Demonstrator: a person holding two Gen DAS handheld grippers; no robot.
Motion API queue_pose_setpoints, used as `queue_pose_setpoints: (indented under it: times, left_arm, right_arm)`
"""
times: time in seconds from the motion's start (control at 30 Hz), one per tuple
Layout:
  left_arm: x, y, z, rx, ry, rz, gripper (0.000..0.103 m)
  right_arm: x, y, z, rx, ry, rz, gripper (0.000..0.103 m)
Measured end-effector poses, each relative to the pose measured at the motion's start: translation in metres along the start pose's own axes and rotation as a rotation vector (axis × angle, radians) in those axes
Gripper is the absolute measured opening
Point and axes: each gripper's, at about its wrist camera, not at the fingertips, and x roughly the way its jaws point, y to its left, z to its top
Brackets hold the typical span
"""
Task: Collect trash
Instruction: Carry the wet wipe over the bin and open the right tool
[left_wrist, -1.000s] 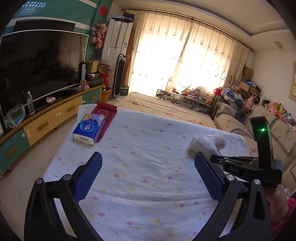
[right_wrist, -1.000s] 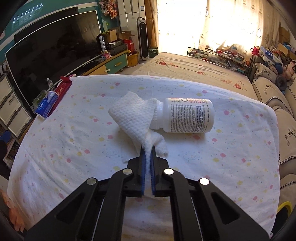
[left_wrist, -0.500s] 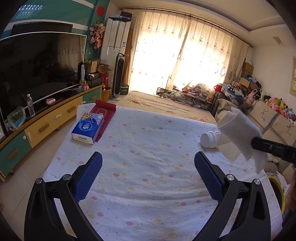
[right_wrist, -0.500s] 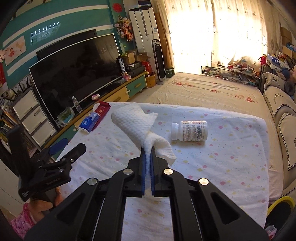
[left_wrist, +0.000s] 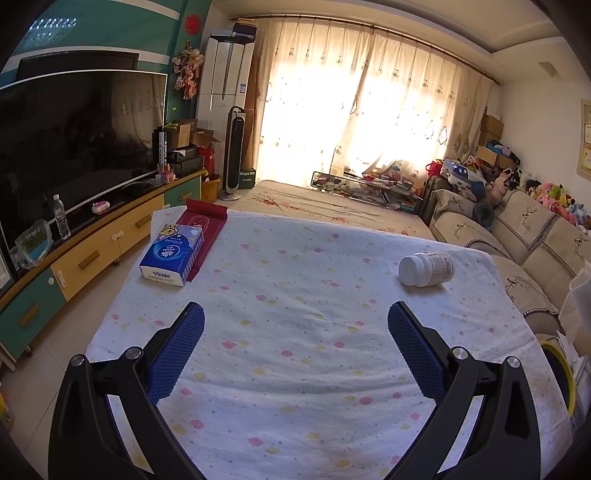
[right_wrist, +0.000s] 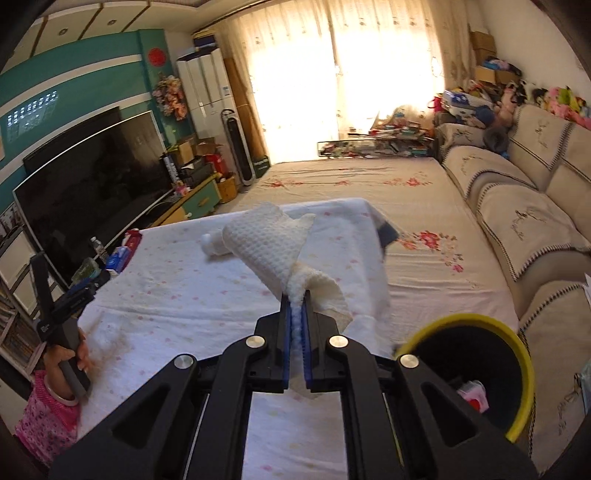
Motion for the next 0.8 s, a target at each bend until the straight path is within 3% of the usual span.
queue_pose_setpoints:
  times: [0.23,0.37,0.43,0.53,0.63,0.8]
  left_arm:
    - [0.0,-0.002,-0.001,0.012,0.005,0.001,0.098]
    - [0.001,-0.004,-0.001,0.019,0.009,0.003,0.098]
    - [0.002,-0.004,-0.001,0.02,0.009,0.003,0.098]
    - [0.002,-0.004,-0.002,0.022,0.01,0.001,0.098]
    - [0.003,-0.006,-0.003,0.025,0.014,-0.005,0.098]
    - [0.004,-0.011,-0.004,0.045,0.023,-0.023,0.098]
  right_arm:
    - [0.0,-0.092,-0.051,0.169,0.061,-0.19,0.006]
    - [0.012,-0.125,-0.071,0.226,0.093,-0.246,0.006]
    - [0.02,-0.134,-0.077,0.226,0.115,-0.276,0.013]
    - [0.028,-0.137,-0.079,0.22,0.124,-0.335,0.034]
    - [0.022,-0.128,-0.07,0.213,0.084,-0.371,0.037]
    - [0.019,-0.074,-0.016,0.172,-0.062,-0.234,0.048]
